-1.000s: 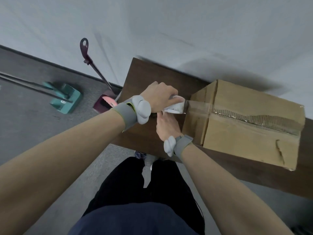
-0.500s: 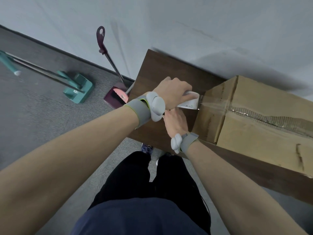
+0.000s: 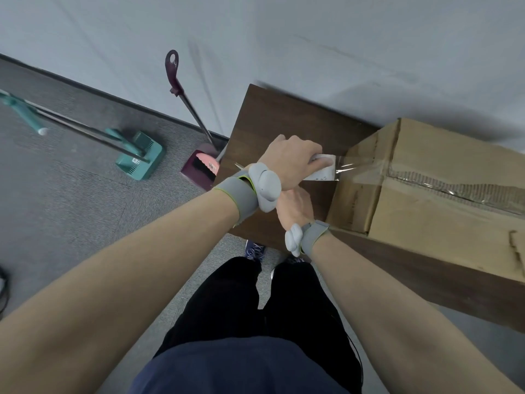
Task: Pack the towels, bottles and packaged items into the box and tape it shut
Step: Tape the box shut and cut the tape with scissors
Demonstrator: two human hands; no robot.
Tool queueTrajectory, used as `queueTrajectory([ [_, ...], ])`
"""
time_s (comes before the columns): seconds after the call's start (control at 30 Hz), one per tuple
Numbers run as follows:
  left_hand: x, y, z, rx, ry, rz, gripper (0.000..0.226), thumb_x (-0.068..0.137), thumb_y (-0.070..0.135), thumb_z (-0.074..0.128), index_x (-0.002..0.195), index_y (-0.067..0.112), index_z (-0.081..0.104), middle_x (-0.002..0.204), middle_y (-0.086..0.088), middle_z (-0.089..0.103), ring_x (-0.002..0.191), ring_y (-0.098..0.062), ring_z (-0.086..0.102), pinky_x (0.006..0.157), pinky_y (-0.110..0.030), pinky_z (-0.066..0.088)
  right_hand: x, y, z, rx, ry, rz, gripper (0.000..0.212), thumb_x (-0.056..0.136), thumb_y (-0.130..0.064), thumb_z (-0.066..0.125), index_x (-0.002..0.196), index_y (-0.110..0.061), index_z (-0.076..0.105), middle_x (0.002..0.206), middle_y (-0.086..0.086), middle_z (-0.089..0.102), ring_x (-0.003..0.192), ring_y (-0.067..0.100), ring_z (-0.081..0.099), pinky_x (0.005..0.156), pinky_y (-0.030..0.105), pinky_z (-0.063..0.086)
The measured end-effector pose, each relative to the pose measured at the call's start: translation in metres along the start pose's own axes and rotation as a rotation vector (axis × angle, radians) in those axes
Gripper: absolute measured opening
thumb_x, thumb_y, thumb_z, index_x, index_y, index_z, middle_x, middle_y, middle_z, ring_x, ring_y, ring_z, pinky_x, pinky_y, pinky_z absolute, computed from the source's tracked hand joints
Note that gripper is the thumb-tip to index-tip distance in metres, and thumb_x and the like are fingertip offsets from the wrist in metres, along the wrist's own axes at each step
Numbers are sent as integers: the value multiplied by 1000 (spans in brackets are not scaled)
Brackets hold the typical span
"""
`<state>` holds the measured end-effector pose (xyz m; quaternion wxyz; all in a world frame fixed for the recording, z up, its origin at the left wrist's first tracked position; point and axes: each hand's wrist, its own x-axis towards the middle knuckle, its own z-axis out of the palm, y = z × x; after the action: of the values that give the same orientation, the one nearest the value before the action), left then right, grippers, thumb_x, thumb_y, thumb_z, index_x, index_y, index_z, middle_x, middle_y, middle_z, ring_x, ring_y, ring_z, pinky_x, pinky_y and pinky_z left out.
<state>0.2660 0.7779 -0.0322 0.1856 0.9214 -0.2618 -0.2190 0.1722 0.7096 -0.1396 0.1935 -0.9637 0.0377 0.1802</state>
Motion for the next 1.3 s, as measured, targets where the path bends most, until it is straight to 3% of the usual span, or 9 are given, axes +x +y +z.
queueTrajectory([
  [0.1, -5, 4, 6, -11, 5, -16, 47, 106, 51, 36, 74, 18, 43, 62, 6, 46, 59, -18, 44, 97, -40, 41, -4, -1, -1, -96, -116, 11, 19, 104, -6, 49, 85, -6, 54, 98, 18, 69, 90, 37, 66, 75, 41, 43],
  [0.27, -9, 9, 11, -15, 0, -32, 47, 106, 51, 37, 74, 18, 45, 63, 6, 47, 62, -19, 46, 98, -42, 41, -11, -5, -9, -95, -109, -3, 15, 104, -2, 47, 108, -5, 61, 117, 18, 65, 107, 39, 60, 85, 42, 49],
  [0.5, -6, 15, 8, 38, 4, -29, 47, 107, 50, 35, 78, 16, 49, 66, 3, 52, 69, -24, 52, 98, -41, 41, -29, 22, -8, -269, -220, 36, 7, 101, -13, 64, 107, -10, 63, 109, 10, 66, 98, 31, 69, 69, 38, 41],
  [0.73, -4, 17, 16, 48, 2, -5, 47, 107, 50, 34, 73, 18, 43, 63, 6, 46, 62, -20, 47, 97, -41, 41, -35, 25, -2, -304, -191, -4, 9, 99, -12, 63, 107, -8, 66, 103, 11, 66, 91, 29, 70, 64, 36, 38],
  [0.8, -3, 17, 14, 59, 3, 7, 47, 107, 50, 34, 72, 19, 41, 63, 6, 47, 62, -19, 47, 97, -42, 41, -38, 24, -6, -254, -194, 20, 7, 99, -17, 62, 96, -11, 61, 93, 9, 63, 86, 30, 67, 65, 35, 37],
  [0.9, -1, 17, 9, 86, -13, -9, 48, 107, 51, 34, 78, 16, 50, 68, 3, 52, 69, -25, 54, 99, -44, 41, -44, 30, -15, -136, -253, 122, 28, 98, -23, 61, 77, -14, 46, 75, 1, 49, 72, 28, 54, 63, 35, 39],
  [0.97, 1, 20, 5, 98, -23, -3, 48, 107, 51, 34, 80, 16, 52, 70, 2, 53, 73, -26, 55, 100, -45, 42, -50, 36, -26, 16, -353, 220, 32, 96, -21, 62, 69, -13, 47, 70, 3, 55, 67, 30, 58, 59, 36, 46],
  [1.1, 1, 22, 0, 128, -47, 4, 47, 107, 51, 33, 79, 17, 50, 74, 0, 55, 74, -26, 53, 100, -45, 41, -68, 50, -36, 594, -505, 436, 18, 95, -5, 62, 79, 2, 68, 81, 15, 79, 52, 22, 68, 54, 36, 60],
  [1.3, 6, 19, -9, 172, -85, 15, 47, 106, 54, 31, 76, 20, 45, 77, 1, 55, 77, -27, 50, 98, -43, 39, -99, 67, -51, 902, -523, 568, 21, 95, -14, 76, 88, 4, 68, 74, 13, 74, 46, 15, 64, 43, 21, 52],
])
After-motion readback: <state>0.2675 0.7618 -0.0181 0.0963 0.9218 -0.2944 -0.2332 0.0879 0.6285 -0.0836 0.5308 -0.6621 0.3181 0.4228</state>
